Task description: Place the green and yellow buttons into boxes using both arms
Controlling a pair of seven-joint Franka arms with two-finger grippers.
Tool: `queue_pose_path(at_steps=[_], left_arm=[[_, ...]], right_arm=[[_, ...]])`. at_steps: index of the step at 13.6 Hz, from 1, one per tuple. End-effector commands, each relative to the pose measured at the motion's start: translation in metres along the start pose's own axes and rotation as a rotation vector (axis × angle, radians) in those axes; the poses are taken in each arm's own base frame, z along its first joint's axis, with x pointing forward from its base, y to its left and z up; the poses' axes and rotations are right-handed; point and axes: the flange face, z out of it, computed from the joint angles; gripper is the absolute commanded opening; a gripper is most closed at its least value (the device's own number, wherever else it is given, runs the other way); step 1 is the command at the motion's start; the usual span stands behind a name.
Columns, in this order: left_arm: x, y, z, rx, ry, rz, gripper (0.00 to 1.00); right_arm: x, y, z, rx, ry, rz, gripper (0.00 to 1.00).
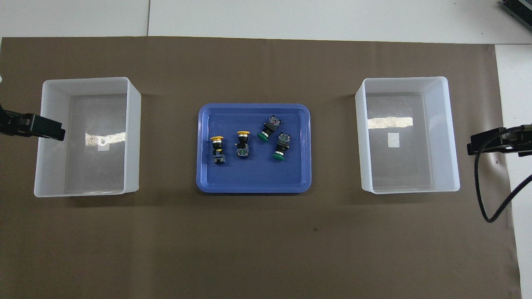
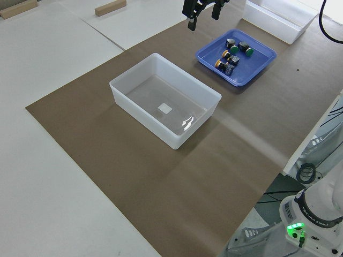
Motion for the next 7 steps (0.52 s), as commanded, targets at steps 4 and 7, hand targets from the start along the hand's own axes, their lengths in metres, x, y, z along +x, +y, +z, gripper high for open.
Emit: queue_pose_path(at_steps=[4, 7], left_arm=[[-0.006, 0.002, -0.002, -0.008, -0.004, -0.010, 1.00], [-0.007, 0.001, -0.002, -0.008, -0.005, -0.012, 1.00]], right_arm=[[0.000, -0.005, -0.001, -0.006, 0.032, 0.030, 1.00], [0.025, -0.050, 0.020, 0.003, 0.077, 0.117, 1.00]])
